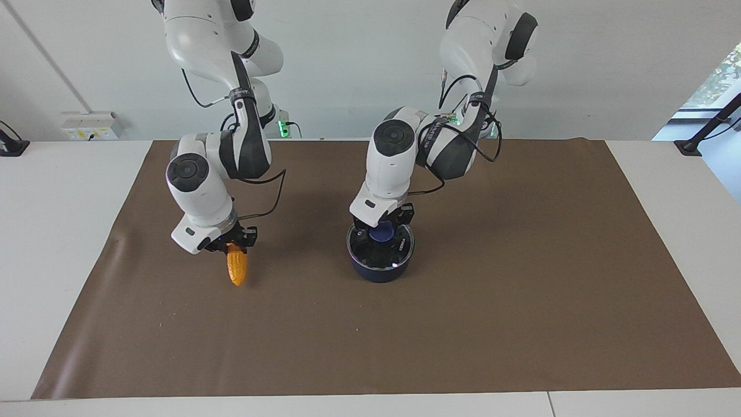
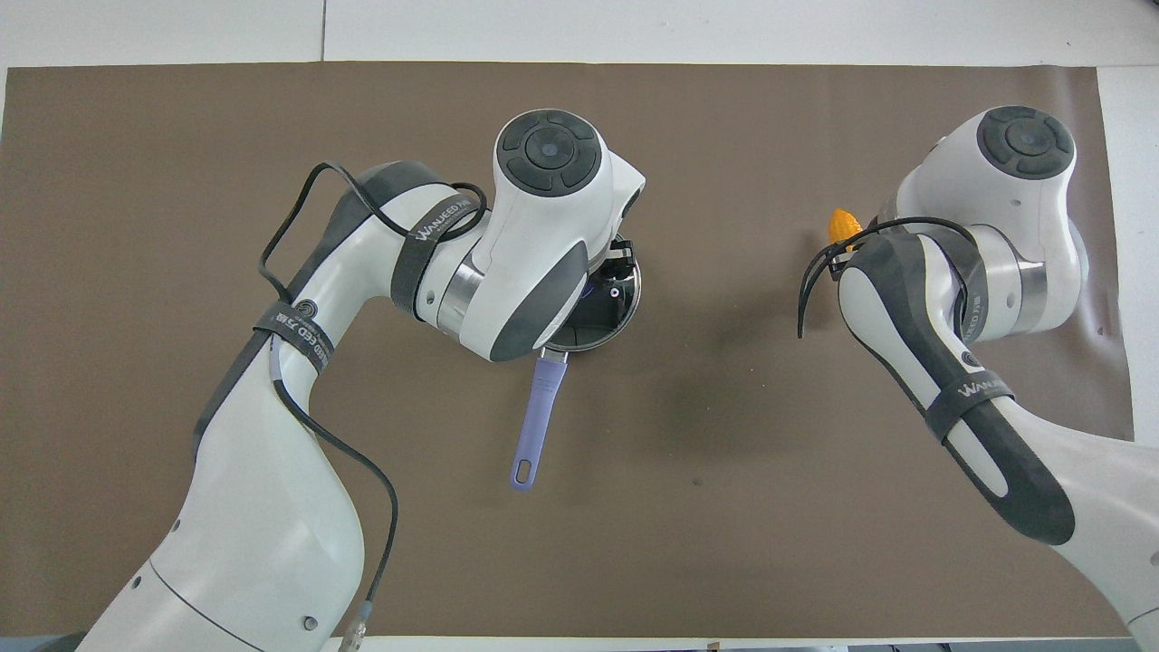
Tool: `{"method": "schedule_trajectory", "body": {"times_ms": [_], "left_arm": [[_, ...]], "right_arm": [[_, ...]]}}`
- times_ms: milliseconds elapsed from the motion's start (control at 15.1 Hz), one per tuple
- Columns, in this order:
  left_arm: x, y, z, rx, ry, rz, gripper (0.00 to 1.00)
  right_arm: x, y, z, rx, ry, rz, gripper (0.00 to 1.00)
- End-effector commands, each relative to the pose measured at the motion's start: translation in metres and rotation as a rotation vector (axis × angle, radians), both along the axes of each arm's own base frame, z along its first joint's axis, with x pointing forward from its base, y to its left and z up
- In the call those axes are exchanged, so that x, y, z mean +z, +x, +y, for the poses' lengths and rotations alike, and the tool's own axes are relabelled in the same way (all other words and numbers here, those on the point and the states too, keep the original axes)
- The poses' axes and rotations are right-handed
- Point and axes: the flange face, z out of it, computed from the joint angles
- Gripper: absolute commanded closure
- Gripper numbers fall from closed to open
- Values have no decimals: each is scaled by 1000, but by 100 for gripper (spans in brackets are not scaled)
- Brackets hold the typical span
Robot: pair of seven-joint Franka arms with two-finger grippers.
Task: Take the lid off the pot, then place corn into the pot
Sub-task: 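Grasp the lid knob with the left gripper while the right gripper lifts the corn, then lift the glass lid off the pot and carry it aside with the left gripper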
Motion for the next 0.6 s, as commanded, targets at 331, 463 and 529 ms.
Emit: {"method": "schedule_trajectory", "body": {"times_ms": [331,463,529], "left_arm": [[165,21,150,144,-53,-17,100],[178,35,226,59,-43,12,100],[171,45,273,15,-41,38,100]], "right_arm": [[42,10,55,-32,68,-6,100],[80,17,135,-54,88,-14,100],[94,16,170,-79,94,-41,100]]}}
